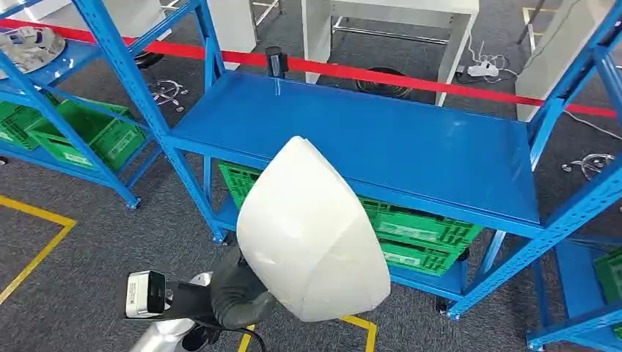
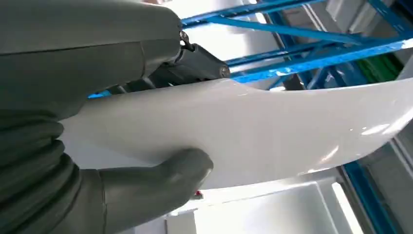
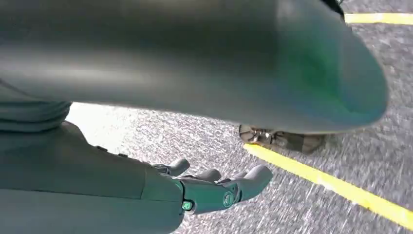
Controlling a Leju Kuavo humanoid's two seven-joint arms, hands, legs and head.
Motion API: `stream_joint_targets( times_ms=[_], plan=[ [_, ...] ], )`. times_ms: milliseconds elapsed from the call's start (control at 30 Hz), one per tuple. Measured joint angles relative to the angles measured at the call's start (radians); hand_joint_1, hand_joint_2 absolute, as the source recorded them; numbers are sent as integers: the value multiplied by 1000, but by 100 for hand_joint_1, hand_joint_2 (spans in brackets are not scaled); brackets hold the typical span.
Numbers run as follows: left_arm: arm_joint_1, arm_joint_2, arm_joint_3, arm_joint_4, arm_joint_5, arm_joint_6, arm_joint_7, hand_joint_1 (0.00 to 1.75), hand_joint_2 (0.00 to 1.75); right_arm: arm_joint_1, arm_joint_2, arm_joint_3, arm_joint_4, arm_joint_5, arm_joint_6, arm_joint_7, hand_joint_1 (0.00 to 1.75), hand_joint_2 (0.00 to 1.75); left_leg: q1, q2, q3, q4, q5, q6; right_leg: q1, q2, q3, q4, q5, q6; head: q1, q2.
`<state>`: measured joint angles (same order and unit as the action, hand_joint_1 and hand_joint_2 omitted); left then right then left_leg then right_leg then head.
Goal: Take the parts from the cabinet and place them on the table.
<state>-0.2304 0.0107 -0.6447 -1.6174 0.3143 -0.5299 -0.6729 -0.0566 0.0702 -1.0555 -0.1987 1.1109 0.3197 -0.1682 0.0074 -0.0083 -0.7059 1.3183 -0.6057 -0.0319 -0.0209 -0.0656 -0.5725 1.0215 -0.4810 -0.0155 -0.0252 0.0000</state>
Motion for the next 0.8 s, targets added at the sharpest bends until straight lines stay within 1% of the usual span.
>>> stream_joint_targets(
  times_ms=[33, 67, 100, 133, 167, 200, 267, 300, 333, 367, 400, 433, 467, 500, 533, 567, 600, 633, 667, 700, 733, 767, 800],
  plan=[
    [0, 2, 0, 0, 0, 0, 0, 175, 175, -1, 0, 0, 0, 0, 0, 0, 0, 0, 2, 7, 36, -68, 42, 0, 0, -13, 1, 1, 0, 1, -1, 0],
    [-1, 3, 0, 0, 0, 2, 0, 175, 175, -1, 2, 1, 0, 2, 3, -2, 0, 0, 2, 21, 87, -166, 87, 1, -1, -26, 2, 2, -1, 4, -2, 0],
    [-1, 3, -1, 0, 0, 2, -1, 175, 175, -2, 2, 1, 0, 3, 4, -3, 0, 0, 2, 58, 137, -257, 120, 4, -1, -36, 5, 4, -3, 9, -2, 0],
    [-2, 4, -2, 0, 0, 2, -1, 175, 175, -1, 2, 2, 0, 3, 5, -3, 0, 0, -6, 97, 150, -290, 107, 14, 6, -43, 6, 7, -5, 16, -4, 0],
    [-1, 4, -3, -1, 0, 2, -2, 175, 175, -1, 2, 2, 0, 3, 6, -3, 0, 0, -4, 85, 144, -294, 116, 24, 8, -52, 6, 8, -7, 23, -1, 0],
    [-1, 5, -3, -1, 0, 2, -3, 175, 175, -2, 2, 2, 0, 3, 7, -3, 0, 0, -6, 71, 139, -292, 116, 31, 9, -62, 8, 6, -6, 31, 1, 0],
    [-2, 8, -5, -1, 0, 2, -3, 175, 175, -6, 2, 3, 0, 3, 12, -2, 0, 0, -9, 43, 134, -296, 121, 44, 5, -87, 16, -2, -4, 43, 0, 0],
    [-2, 8, -5, -3, -1, 1, -2, 175, 175, -8, 2, 4, 0, 3, 14, -3, 0, 0, 1, 31, 143, -303, 131, 54, 0, -70, 17, 5, -10, 52, 1, 0],
    [-6, 9, -6, -3, 0, 0, -2, 175, 175, -9, 2, 5, 0, 3, 16, -3, 0, 0, 1, 21, 140, -304, 134, 58, -2, -12, 6, 35, -37, 56, 3, 0],
    [-11, 8, -6, -3, -1, 0, 0, 175, 175, -8, 3, 5, 0, 3, 18, -3, 0, 0, 1, 10, 136, -303, 139, 65, -3, 29, -22, 101, -80, 57, 8, 0],
    [-13, 8, -8, -2, -1, 0, 2, 175, 175, -6, 4, 5, 0, 3, 20, -2, 0, 0, 0, -3, 133, -303, 141, 67, -2, 50, -63, 188, -122, 59, 14, 0],
    [-13, 10, -8, -2, -1, 0, 2, 175, 175, -2, 4, 5, 0, 3, 21, -1, 0, 0, -2, -19, 131, -302, 142, 69, -1, 58, -102, 268, -152, 59, 14, 0],
    [-13, 11, -8, 0, -2, -1, 3, 175, 175, 1, 4, 6, 0, 3, 21, 3, 0, 0, -3, -34, 128, -300, 143, 69, 1, 59, -127, 311, -155, 58, 15, 0],
    [-13, 13, -8, 1, -3, -1, 6, 175, 175, 2, 4, 6, 0, 3, 21, 4, 0, 0, -4, -50, 128, -299, 143, 68, 2, 60, -127, 302, -135, 55, 15, 0],
    [-14, 14, -8, 2, -3, -1, 6, 175, 175, 2, 3, 7, 0, 3, 21, 4, 0, 0, -4, -63, 128, -297, 143, 67, 3, 62, -107, 253, -98, 51, 16, 0],
    [-15, 14, -8, 2, -3, -1, 6, 175, 175, 1, 3, 7, 0, 3, 21, 5, 0, 0, -4, -78, 128, -293, 143, 66, 3, 72, -70, 170, -49, 47, 16, 0],
    [-17, 14, -8, 2, -4, -1, 6, 175, 175, 1, 3, 8, 0, 3, 21, 8, 0, 0, -4, -92, 127, -291, 143, 63, 3, 99, -26, 75, -5, 41, 18, 0],
    [-20, 14, -8, 1, -8, -1, 8, 175, 175, 1, 3, 8, 0, 2, 20, 13, 0, 0, -2, -102, 125, -289, 142, 59, 1, 153, -1, 13, -2, 38, 19, 0],
    [-22, 14, -8, 1, -8, -1, 10, 175, 175, 2, 3, 8, 0, 0, 17, 18, 0, 0, -8, -115, 121, -286, 141, 50, 4, 143, -2, 7, -1, 39, 19, 0],
    [-24, 14, -8, -1, -10, -1, 13, 175, 175, -1, 3, 8, 0, 0, 16, 24, 0, 0, -6, -122, 117, -289, 143, 43, 7, 129, -1, 9, -2, 37, 19, 0],
    [-26, 15, -8, -1, -10, -1, 16, 175, 175, -1, 3, 8, 0, 0, 14, 29, 0, 0, -3, -131, 113, -293, 146, 36, 9, 123, -2, 10, -1, 32, 19, 0],
    [-27, 16, -8, -1, -10, -1, 20, 175, 175, -2, 3, 8, 0, -2, 11, 31, 0, 0, -1, -143, 112, -298, 150, 28, 10, 111, -1, 8, 1, 25, 19, 0],
    [-30, 17, -9, -1, -10, -1, 22, 175, 175, -3, 4, 8, 0, -3, 10, 33, 0, 0, -4, -135, 110, -292, 149, 24, 0, 94, 2, -3, 9, 15, 19, 0]
  ],
)
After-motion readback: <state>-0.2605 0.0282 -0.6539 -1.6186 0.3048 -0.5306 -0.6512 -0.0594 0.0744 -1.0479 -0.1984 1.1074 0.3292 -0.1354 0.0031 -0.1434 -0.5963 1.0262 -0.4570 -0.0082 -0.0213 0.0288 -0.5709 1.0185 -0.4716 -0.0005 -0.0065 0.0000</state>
